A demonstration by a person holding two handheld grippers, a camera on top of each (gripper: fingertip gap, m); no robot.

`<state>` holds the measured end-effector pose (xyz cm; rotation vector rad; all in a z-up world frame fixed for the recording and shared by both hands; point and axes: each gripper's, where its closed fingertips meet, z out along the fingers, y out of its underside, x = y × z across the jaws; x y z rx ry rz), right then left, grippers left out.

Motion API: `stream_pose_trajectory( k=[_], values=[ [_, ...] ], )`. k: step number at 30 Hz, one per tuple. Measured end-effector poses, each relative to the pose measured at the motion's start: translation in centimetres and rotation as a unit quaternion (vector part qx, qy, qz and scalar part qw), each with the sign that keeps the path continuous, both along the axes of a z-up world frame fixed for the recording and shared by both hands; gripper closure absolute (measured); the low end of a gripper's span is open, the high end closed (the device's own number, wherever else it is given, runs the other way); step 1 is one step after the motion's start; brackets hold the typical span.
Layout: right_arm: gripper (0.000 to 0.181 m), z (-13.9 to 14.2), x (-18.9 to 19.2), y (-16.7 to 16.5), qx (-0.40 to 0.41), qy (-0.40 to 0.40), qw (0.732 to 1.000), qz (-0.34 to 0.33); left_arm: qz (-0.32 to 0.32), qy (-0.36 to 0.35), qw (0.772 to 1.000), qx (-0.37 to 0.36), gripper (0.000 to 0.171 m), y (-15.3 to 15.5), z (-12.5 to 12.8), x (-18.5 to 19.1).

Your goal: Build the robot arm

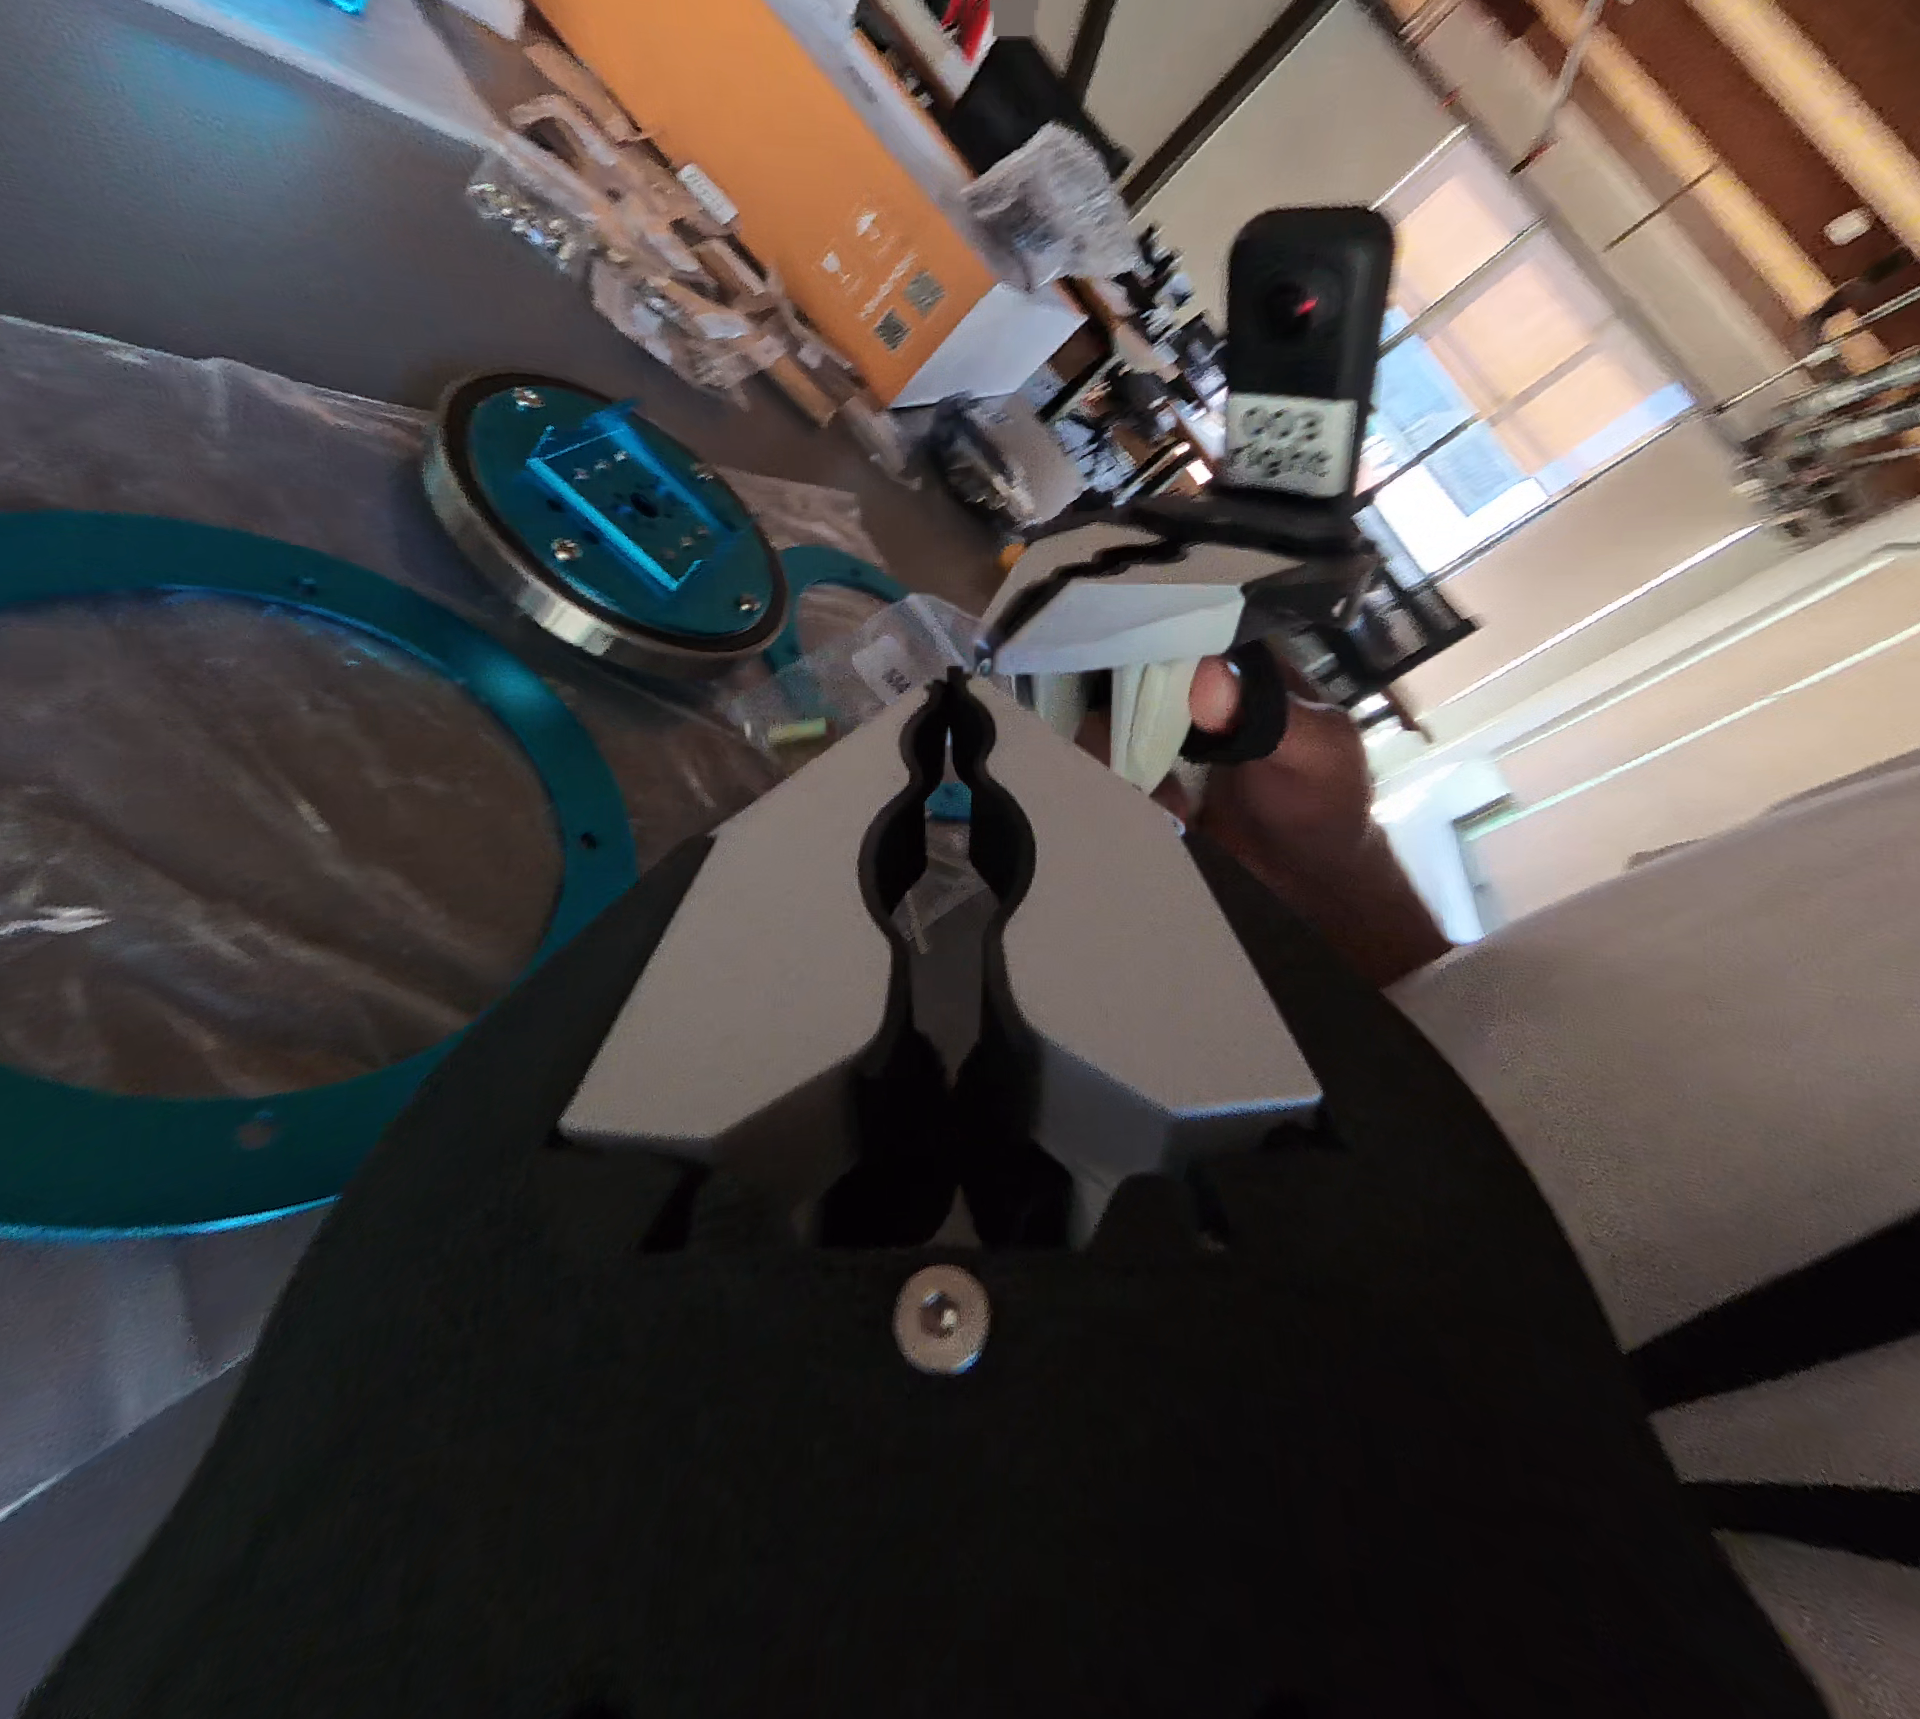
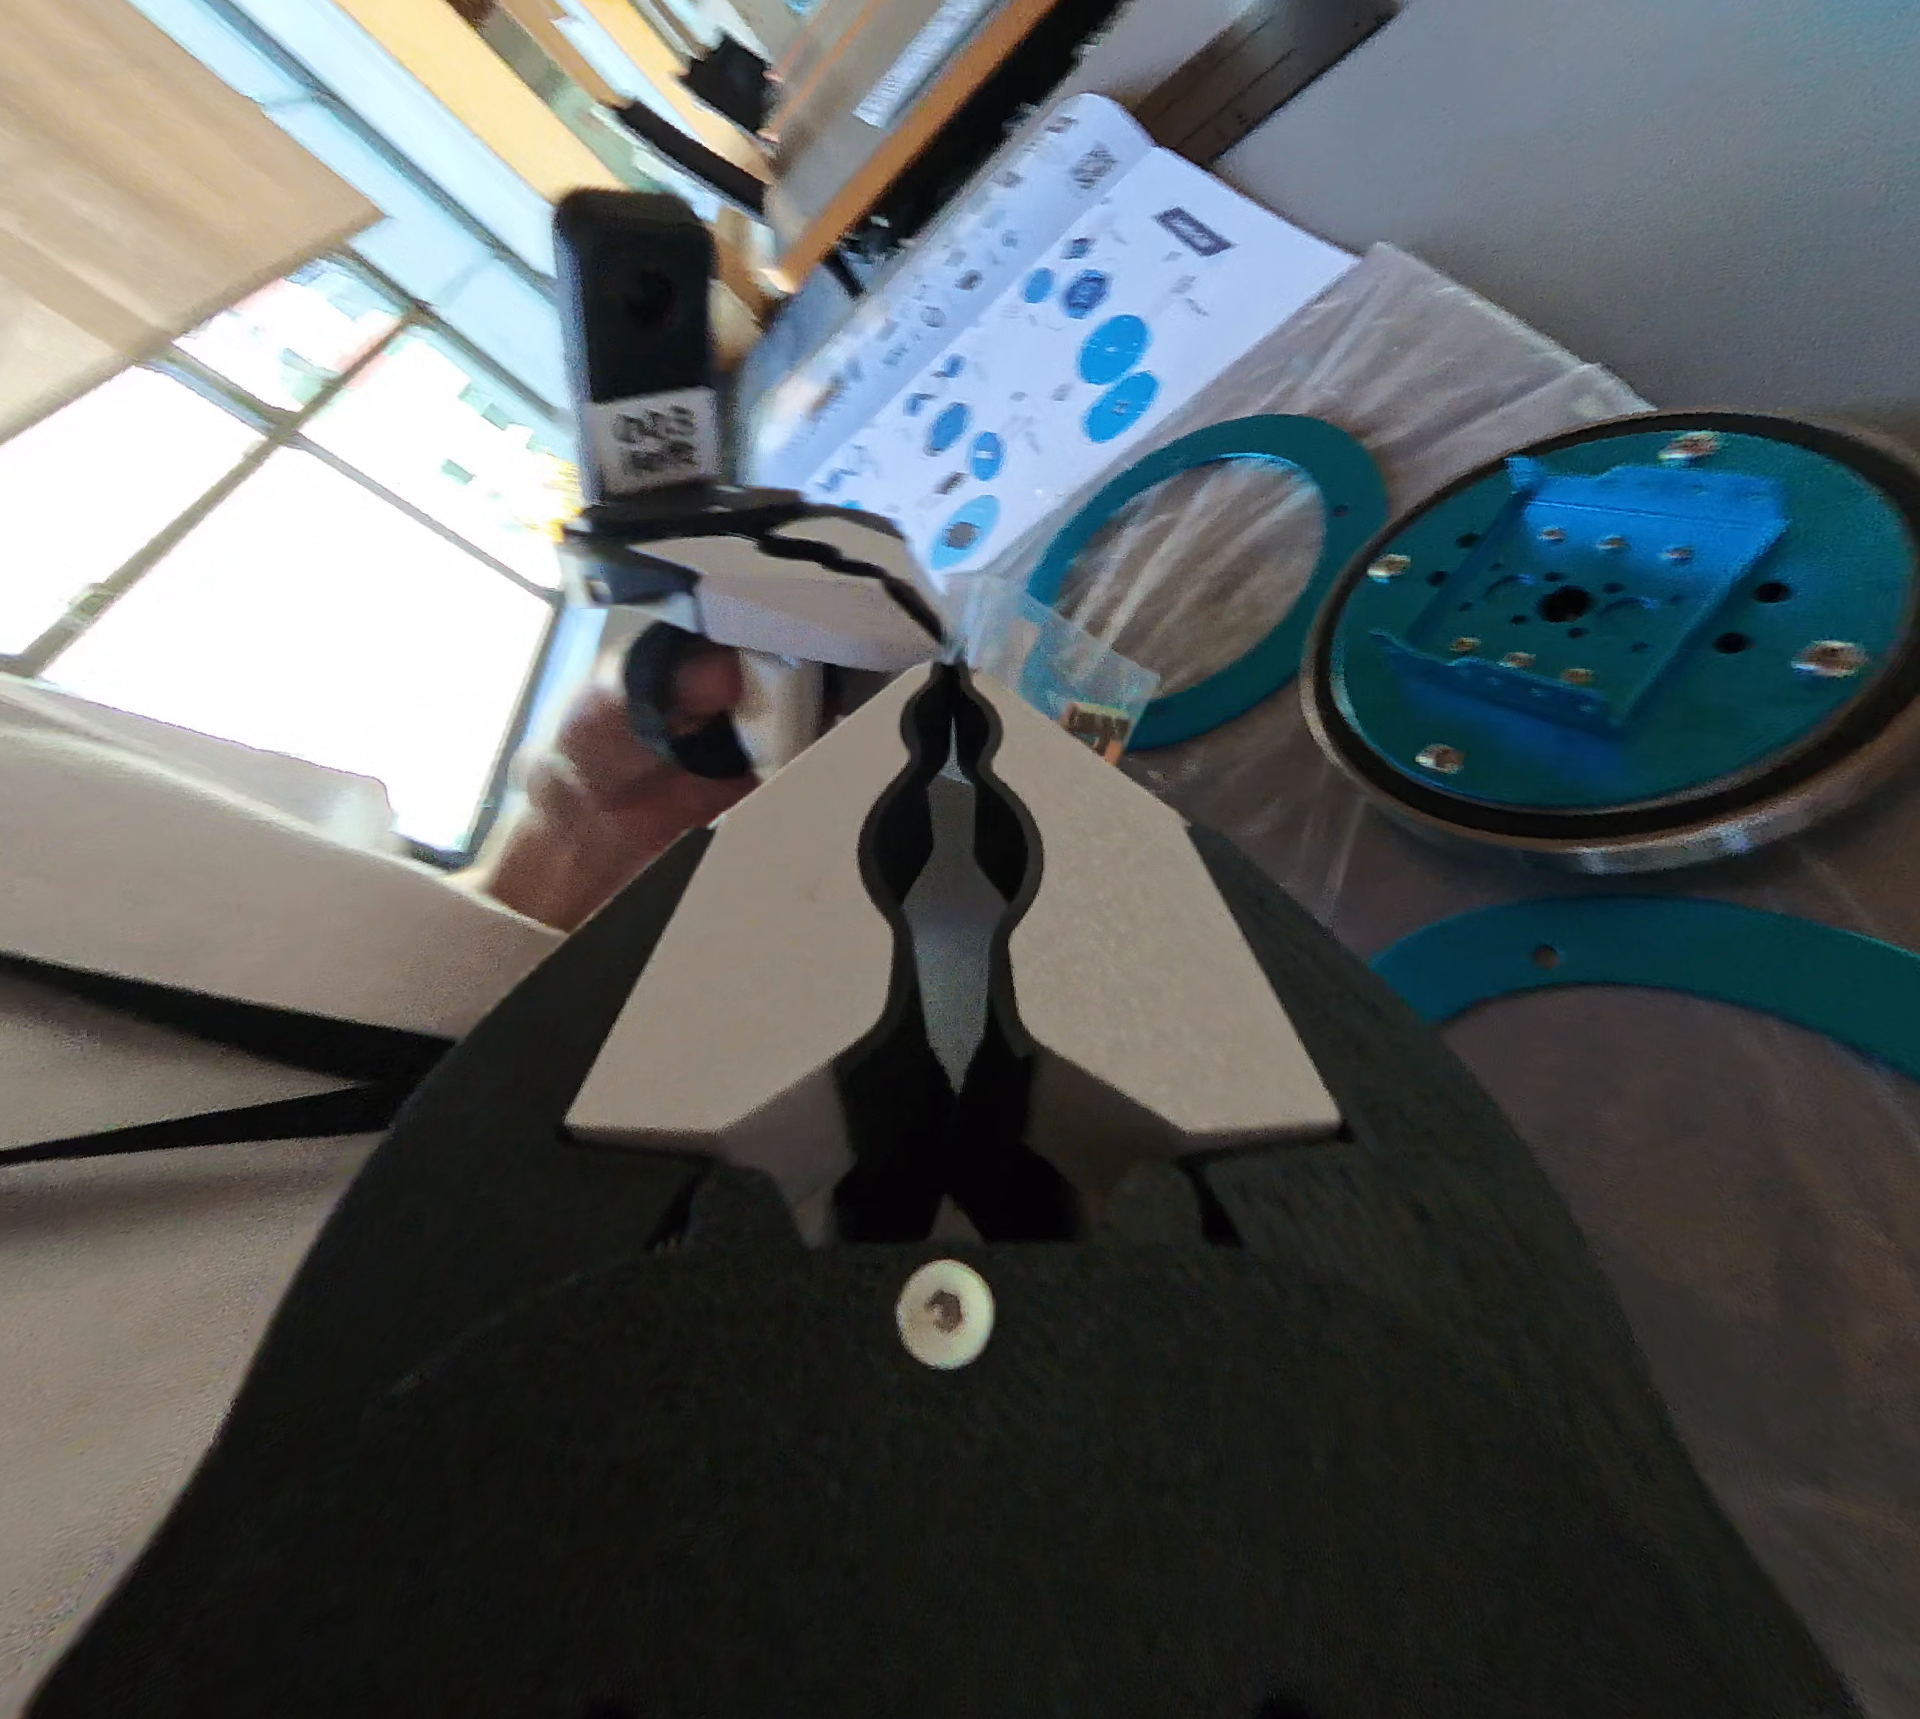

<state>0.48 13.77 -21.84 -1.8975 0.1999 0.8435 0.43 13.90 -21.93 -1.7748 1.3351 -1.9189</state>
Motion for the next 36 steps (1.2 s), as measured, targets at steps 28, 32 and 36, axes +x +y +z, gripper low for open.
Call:
stream_pose_trajectory(
  k=[28, 32, 36],
  values=[
    [0.181, -0.5, 0.0, 0.3, 0.018, -0.131, 0.99, -0.045, 0.005, -0.002, 0.986, -0.165, 0.171, -0.2, 0.7, 0.6],
    [0.181, -1.1, 0.0, 0.3, 0.011, -0.173, 0.984, -0.047, 0.016, 0.033, 0.995, -0.091, 0.171, 0.1, -0.7, 0.5],
    [0.181, -1.9, 0.0, 0.3, -0.007, -0.223, 0.973, -0.051, 0.032, 0.078, 0.996, 0.028, 0.171, 0.2, -2.0, 0.4]
  ],
)
